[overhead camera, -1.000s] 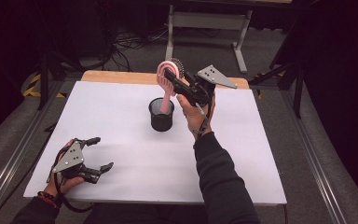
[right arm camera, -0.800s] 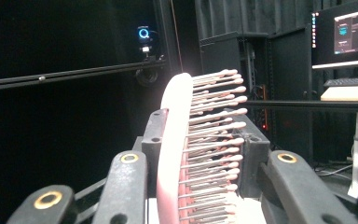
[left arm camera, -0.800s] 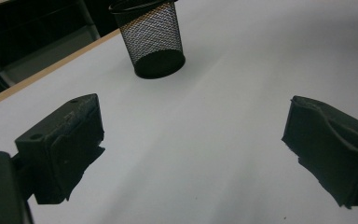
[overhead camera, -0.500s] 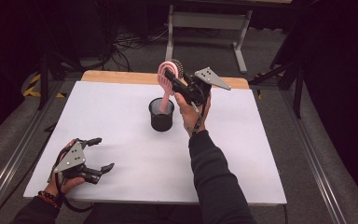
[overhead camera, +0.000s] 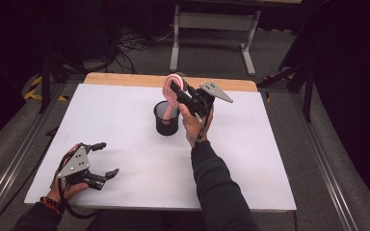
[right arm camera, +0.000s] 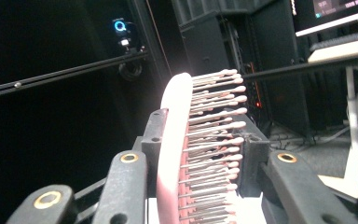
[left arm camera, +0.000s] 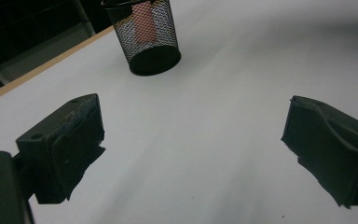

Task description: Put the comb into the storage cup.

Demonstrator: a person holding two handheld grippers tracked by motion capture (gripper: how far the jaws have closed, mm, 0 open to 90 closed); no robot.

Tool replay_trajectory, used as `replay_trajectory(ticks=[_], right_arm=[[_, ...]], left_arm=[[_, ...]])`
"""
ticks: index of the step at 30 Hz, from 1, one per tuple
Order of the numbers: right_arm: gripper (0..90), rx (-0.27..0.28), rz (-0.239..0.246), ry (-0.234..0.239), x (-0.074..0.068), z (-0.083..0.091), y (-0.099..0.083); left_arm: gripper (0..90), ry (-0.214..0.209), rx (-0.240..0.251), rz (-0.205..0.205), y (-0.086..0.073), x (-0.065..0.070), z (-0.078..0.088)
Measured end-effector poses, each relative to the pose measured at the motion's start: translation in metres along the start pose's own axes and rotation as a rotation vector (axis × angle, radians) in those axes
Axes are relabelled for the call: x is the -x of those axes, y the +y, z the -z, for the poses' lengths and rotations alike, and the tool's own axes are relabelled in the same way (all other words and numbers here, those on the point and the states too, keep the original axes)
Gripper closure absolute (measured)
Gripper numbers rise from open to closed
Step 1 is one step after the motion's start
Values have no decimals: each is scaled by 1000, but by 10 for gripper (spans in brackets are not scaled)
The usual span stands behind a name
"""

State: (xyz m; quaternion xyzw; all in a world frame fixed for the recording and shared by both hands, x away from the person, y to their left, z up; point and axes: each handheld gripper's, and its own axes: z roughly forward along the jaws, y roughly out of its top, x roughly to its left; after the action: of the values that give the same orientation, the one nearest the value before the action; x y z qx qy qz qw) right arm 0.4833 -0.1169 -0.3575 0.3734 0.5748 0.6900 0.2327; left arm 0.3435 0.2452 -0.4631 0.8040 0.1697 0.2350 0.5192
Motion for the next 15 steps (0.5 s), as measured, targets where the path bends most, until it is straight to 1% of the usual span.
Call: replay_trajectory(ticks=[2, 5, 6, 7, 10, 11, 15], right_arm=[[633, -11, -19, -12, 5, 0, -6], [632, -33, -2, -43, 9, 0, -13], [633, -27, -15, -40, 11, 2, -13], [633, -27, -14, -51, 12, 3, -12], [633, -33, 13, -71, 12, 4, -10], [633, -34, 31, -81, 11, 5, -8], [633, -34, 32, -76, 10, 6, -8]], left_arm=[[62, -1, -5, -5, 0, 0, 0], [62, -3, -8, -8, 0, 1, -1], [62, -3, -8, -7, 0, 1, -1], [63, -6, -8, -6, 0, 1, -1], [64, -8, -10, -6, 0, 1, -2], [64, -10, -9, -6, 0, 1, -2], [66, -10, -11, -6, 0, 1, -2]])
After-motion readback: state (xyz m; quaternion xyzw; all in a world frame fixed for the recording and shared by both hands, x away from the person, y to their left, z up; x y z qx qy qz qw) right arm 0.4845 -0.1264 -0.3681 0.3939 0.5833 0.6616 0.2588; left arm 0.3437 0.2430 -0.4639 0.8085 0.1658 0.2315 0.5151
